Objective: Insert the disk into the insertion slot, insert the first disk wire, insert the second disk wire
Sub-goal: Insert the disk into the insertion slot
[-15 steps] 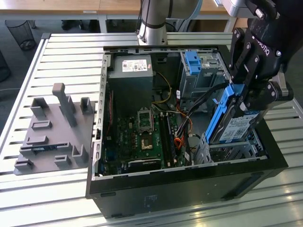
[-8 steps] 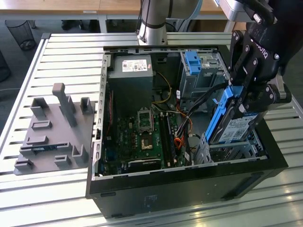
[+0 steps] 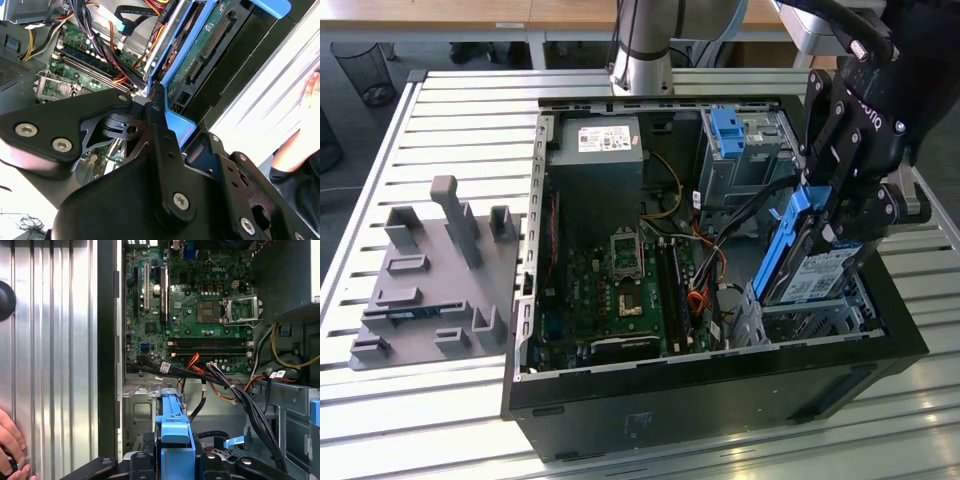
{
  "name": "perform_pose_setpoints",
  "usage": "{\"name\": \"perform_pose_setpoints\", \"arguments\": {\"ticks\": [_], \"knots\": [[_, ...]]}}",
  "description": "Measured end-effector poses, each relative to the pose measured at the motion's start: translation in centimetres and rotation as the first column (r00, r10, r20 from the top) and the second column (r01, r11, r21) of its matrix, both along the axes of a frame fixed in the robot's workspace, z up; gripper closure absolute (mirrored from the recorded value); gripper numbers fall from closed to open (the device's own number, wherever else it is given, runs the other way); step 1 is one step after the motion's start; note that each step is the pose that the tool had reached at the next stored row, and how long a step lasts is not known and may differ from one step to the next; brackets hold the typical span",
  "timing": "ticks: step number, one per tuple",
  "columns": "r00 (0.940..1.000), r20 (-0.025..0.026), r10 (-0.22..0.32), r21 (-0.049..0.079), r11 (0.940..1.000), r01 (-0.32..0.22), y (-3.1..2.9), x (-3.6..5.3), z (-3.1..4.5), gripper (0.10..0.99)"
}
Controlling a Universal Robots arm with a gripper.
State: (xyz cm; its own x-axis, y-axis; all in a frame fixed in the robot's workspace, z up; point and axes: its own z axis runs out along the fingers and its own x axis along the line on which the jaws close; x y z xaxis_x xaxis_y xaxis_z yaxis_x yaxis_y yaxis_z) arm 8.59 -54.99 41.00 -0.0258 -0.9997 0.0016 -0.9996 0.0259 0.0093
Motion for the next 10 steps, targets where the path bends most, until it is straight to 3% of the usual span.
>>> {"name": "perform_pose_setpoints", "arguments": {"ticks": [10], "knots": [[1.0000, 0.0000, 0.000, 0.001, 1.0000, 0.000, 0.00, 0.00, -0.55, 0.722]]}}
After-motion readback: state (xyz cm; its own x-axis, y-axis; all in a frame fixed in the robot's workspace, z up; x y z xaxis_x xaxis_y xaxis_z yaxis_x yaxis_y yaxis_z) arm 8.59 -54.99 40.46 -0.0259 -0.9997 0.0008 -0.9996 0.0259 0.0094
